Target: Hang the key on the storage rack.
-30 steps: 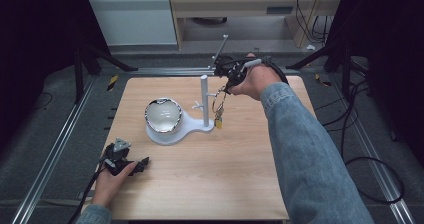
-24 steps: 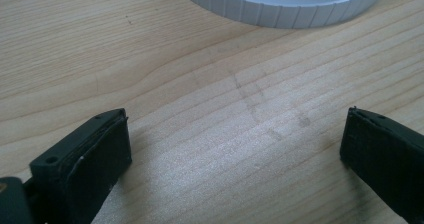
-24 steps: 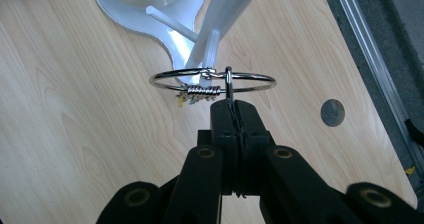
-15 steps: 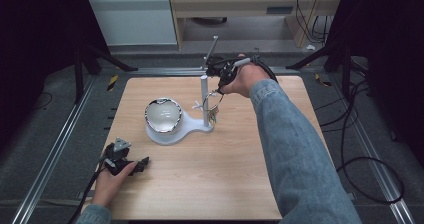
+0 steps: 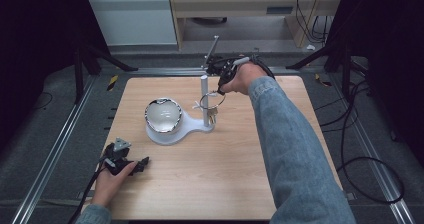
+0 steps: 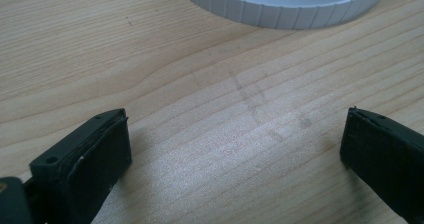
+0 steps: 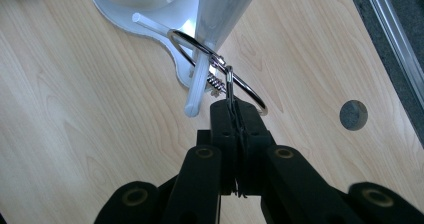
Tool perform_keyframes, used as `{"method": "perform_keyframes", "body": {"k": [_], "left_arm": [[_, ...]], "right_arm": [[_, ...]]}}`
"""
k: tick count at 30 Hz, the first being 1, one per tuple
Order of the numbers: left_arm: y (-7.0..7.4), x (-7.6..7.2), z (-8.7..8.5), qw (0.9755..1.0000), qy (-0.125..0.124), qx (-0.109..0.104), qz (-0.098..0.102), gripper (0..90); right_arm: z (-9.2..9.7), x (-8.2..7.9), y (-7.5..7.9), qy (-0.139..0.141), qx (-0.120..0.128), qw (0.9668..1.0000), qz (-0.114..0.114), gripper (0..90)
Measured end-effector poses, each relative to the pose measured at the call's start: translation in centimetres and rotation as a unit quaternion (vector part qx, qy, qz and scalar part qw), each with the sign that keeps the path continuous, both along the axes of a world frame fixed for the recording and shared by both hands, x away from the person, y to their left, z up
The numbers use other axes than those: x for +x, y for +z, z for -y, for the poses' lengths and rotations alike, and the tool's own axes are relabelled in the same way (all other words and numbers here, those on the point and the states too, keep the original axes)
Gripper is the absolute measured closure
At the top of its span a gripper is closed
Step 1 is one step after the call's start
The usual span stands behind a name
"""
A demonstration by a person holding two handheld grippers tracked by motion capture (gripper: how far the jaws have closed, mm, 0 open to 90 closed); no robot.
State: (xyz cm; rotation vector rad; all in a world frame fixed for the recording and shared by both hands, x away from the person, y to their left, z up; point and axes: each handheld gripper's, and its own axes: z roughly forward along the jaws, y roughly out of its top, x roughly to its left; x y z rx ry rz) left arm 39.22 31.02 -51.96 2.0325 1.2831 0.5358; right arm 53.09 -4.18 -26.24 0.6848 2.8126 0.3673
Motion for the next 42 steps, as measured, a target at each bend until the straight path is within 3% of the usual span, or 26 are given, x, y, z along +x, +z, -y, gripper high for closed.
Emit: {"method": "perform_keyframes", "body": {"k": [3,17,27,33,42], "left_arm": [[0.0,0.0,0.0,1.0000,0.000,0.000,0.000,0.0],[0.0,0.0,0.0,1.0000,-0.001,0.000,0.000,0.0],[0.0,0.1,0.0,1.0000,0.000,-0.001,0.000,0.0],[0.0,0.1,0.0,1.0000,0.000,-0.001,0.000,0.0],[0.0,0.1,0.0,1.0000,0.000,-0.001,0.001,0.0]], "right_arm": [[-0.2,0.0,-0.2,0.005,-0.002,1.0000,-0.004,80.9],[1.0,0.1,0.1,-0.016,-0.007,0.9998,0.013,71.7],[2.4,-0.1,-0.1,-0.043,-0.005,0.9979,0.048,48.7],[3.4,-0.2,-0.3,-0.060,0.005,0.9953,0.075,33.7],[5.4,-0.6,-1.0,-0.098,0.036,0.9899,0.096,18.2]]}}
